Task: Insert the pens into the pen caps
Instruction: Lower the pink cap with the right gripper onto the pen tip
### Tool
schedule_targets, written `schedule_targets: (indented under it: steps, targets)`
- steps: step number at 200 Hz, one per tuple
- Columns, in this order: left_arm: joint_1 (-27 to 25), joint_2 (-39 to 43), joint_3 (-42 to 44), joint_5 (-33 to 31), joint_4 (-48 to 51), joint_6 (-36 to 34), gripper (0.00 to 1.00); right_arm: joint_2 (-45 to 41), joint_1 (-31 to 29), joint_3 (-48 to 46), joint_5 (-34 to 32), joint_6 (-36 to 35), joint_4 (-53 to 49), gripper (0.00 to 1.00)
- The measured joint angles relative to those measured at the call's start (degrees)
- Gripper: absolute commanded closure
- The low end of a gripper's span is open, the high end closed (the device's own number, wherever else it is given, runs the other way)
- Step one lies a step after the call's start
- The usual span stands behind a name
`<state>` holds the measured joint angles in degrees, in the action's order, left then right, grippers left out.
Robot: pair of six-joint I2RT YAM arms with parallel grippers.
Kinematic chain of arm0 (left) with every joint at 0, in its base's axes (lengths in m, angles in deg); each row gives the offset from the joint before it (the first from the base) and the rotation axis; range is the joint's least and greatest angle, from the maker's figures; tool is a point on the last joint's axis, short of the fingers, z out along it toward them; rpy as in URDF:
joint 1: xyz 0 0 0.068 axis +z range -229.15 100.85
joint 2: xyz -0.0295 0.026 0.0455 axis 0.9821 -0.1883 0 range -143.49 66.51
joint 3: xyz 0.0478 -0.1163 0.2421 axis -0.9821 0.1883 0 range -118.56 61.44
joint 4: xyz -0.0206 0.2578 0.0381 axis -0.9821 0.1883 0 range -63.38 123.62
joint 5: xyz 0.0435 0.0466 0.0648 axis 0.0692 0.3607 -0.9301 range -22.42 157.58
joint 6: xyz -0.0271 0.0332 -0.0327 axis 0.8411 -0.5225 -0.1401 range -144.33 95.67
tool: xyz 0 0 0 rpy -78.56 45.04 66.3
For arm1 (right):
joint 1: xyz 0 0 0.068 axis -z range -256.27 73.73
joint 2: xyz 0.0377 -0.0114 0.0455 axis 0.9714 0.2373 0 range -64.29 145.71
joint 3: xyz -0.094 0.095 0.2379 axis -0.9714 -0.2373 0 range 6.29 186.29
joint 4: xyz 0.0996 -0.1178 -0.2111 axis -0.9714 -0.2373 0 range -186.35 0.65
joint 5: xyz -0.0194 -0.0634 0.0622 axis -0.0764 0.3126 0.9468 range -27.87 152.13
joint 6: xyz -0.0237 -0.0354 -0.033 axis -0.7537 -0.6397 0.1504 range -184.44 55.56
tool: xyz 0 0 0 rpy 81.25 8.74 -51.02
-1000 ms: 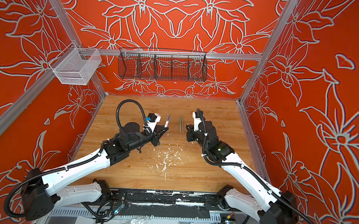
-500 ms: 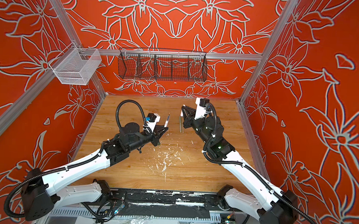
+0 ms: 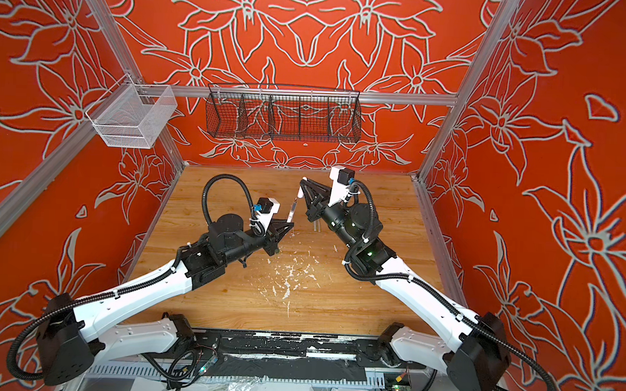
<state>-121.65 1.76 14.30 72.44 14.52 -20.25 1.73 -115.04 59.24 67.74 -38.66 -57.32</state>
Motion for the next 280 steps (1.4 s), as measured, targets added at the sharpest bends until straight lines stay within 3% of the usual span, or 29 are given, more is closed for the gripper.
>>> schedule_targets:
  steps: [280]
  targets:
    - [0.0, 0.0, 0.0, 0.26, 0.0, 0.02, 1.0, 1.7, -0.22, -0.7, 2.36, 3.37, -0.55, 0.91]
